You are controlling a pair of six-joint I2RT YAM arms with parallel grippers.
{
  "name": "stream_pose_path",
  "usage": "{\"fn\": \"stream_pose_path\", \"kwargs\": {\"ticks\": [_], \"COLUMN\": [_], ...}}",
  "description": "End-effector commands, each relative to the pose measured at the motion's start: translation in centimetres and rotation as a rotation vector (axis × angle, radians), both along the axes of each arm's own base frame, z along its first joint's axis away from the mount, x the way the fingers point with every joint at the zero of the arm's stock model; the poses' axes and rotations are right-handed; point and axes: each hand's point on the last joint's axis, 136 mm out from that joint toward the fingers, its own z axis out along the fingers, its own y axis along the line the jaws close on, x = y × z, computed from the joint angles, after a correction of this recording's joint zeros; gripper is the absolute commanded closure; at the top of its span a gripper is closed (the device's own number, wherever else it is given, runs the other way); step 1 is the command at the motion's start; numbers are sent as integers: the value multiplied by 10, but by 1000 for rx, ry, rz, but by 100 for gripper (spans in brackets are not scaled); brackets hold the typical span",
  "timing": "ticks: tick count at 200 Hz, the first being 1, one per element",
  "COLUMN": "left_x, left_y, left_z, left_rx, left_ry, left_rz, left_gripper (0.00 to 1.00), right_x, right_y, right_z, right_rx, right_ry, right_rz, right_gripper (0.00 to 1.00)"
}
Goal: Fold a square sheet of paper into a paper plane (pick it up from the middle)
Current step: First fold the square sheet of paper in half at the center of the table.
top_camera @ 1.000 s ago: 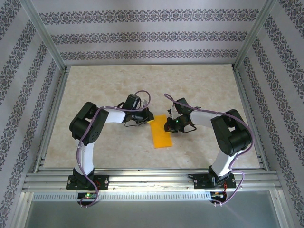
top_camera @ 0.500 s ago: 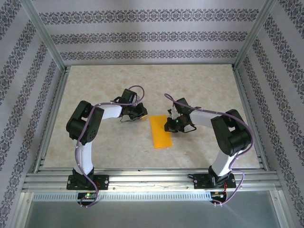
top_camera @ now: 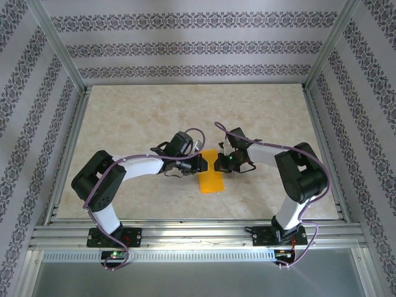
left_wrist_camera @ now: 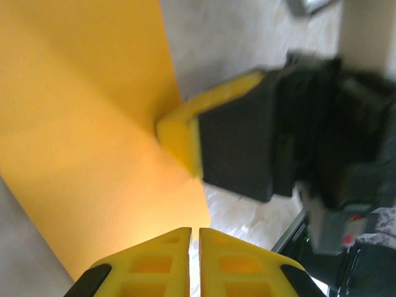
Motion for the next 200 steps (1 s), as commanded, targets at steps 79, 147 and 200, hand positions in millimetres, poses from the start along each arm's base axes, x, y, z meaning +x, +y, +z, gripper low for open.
{"fn": "stream_pose_path", "kwargs": {"ticks": [79, 147, 200], "left_x": [-70, -87, -36], "left_y": [1, 23, 32], "left_z": [-58, -51, -3], "left_rx": [52, 131, 150], "left_ry": [98, 51, -81], "left_rz": [-103, -116, 19], "left_gripper": [90, 90, 90], "right_x": [-20, -17, 4], "right_y": [-22, -17, 12], "right_z": [-18, -13, 31], "right_rx": [-105, -86, 28], "right_ry": [68, 68, -4], "right_rz": [-33, -49, -58], "right_gripper": [100, 99, 89]}}
